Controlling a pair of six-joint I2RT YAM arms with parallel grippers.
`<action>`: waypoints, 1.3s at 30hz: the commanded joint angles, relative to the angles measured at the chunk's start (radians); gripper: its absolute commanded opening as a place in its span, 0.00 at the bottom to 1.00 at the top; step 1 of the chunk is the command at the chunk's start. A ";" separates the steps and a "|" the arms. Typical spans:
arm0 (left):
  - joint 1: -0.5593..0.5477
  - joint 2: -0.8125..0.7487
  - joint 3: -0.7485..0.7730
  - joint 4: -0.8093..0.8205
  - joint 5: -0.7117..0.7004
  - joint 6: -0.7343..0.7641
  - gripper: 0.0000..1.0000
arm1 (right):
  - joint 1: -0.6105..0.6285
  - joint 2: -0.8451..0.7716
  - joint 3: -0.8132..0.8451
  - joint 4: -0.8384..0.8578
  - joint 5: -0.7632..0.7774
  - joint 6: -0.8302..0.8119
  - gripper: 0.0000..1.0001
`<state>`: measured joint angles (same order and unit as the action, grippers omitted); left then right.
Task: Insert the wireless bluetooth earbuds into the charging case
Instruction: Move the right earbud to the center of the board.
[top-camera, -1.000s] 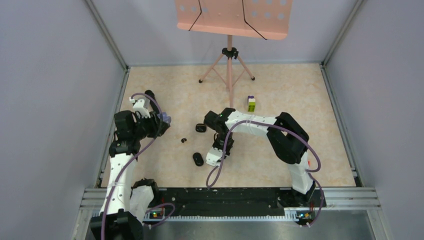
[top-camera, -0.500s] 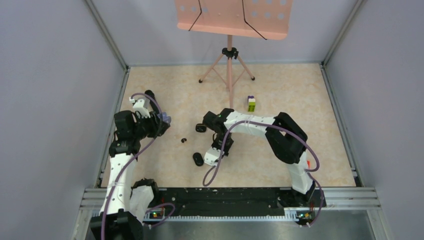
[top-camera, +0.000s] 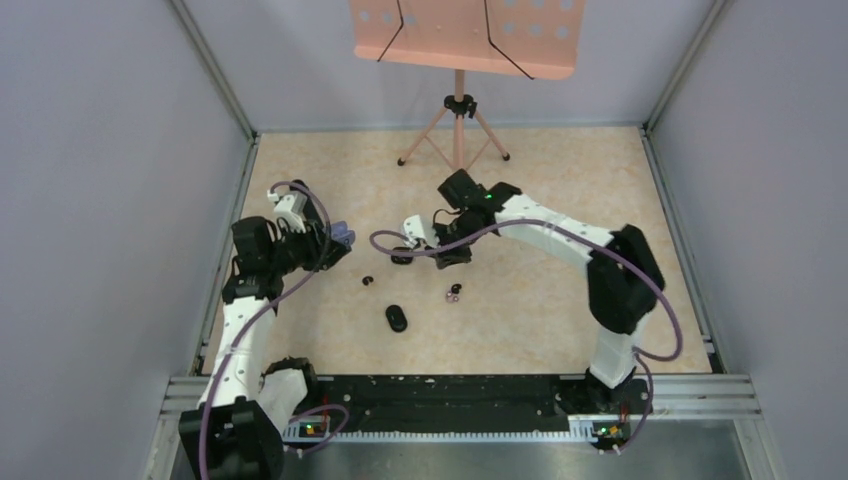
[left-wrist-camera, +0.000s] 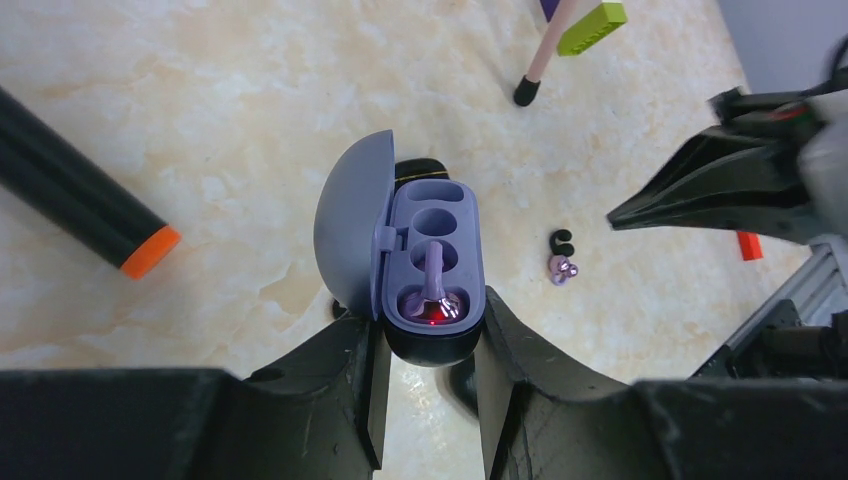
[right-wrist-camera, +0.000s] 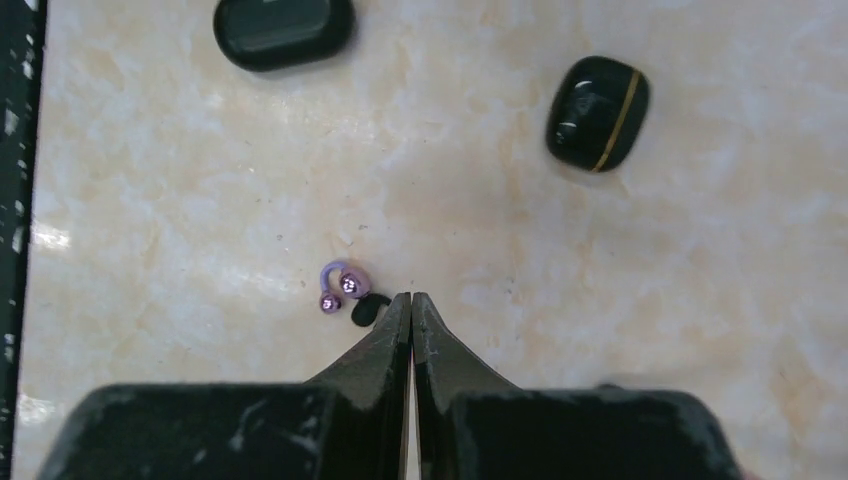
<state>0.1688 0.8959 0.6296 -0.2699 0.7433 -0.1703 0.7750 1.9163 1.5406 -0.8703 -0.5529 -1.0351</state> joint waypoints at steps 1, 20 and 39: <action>0.001 0.047 0.005 0.142 0.123 -0.024 0.00 | 0.004 -0.267 -0.174 0.303 -0.079 0.322 0.00; 0.002 0.028 0.030 0.050 0.052 0.013 0.00 | 0.082 -0.073 -0.241 0.067 0.200 -0.420 0.28; 0.001 0.042 0.035 0.051 0.029 -0.011 0.00 | 0.112 -0.053 -0.277 0.200 0.152 -0.236 0.48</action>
<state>0.1688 0.9340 0.6369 -0.2401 0.7719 -0.1719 0.8570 1.8534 1.2247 -0.7265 -0.3435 -1.3804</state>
